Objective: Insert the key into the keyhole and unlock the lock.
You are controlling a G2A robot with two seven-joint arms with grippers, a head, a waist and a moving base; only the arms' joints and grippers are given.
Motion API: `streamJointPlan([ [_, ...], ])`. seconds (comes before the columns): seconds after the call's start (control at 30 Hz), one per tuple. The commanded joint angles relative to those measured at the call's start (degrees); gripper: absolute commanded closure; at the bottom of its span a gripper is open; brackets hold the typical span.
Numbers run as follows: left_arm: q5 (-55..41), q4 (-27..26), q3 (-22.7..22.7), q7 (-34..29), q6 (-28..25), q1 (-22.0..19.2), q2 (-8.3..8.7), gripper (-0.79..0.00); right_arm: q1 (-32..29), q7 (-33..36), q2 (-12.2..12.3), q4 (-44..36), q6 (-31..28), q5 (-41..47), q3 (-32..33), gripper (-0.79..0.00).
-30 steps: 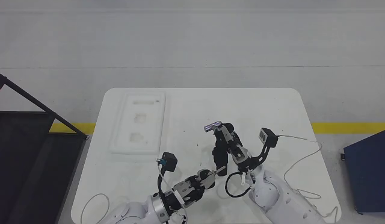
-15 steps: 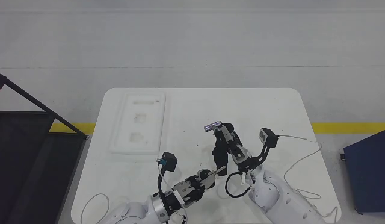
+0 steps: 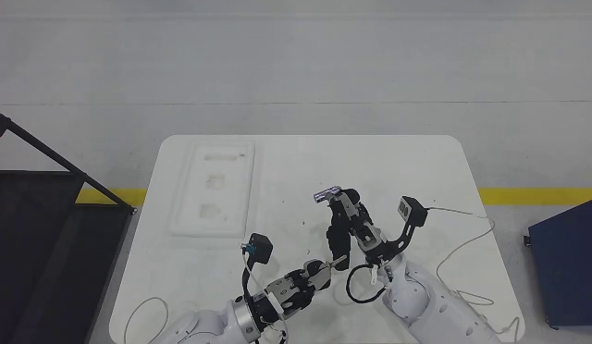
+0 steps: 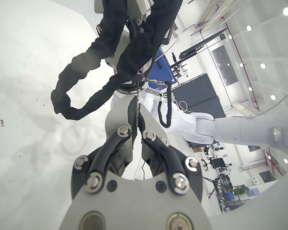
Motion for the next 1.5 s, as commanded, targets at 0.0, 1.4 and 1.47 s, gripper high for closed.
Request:
streamJointPlan([
  [0.0, 0.00, 0.00, 0.00, 0.00, 0.00, 0.00, 0.00, 0.000, 0.00, 0.00, 0.00, 0.00, 0.00, 0.00, 0.00, 0.000],
  [1.4, 0.00, 0.00, 0.00, 0.00, 0.00, 0.00, 0.00, 0.000, -3.34, 4.94, -0.33, -2.08, 0.56, 1.22, 4.56, 0.000],
  [1.47, 0.00, 0.00, 0.00, 0.00, 0.00, 0.00, 0.00, 0.000, -3.34, 4.94, -0.33, -2.08, 0.56, 1.22, 4.56, 0.000],
])
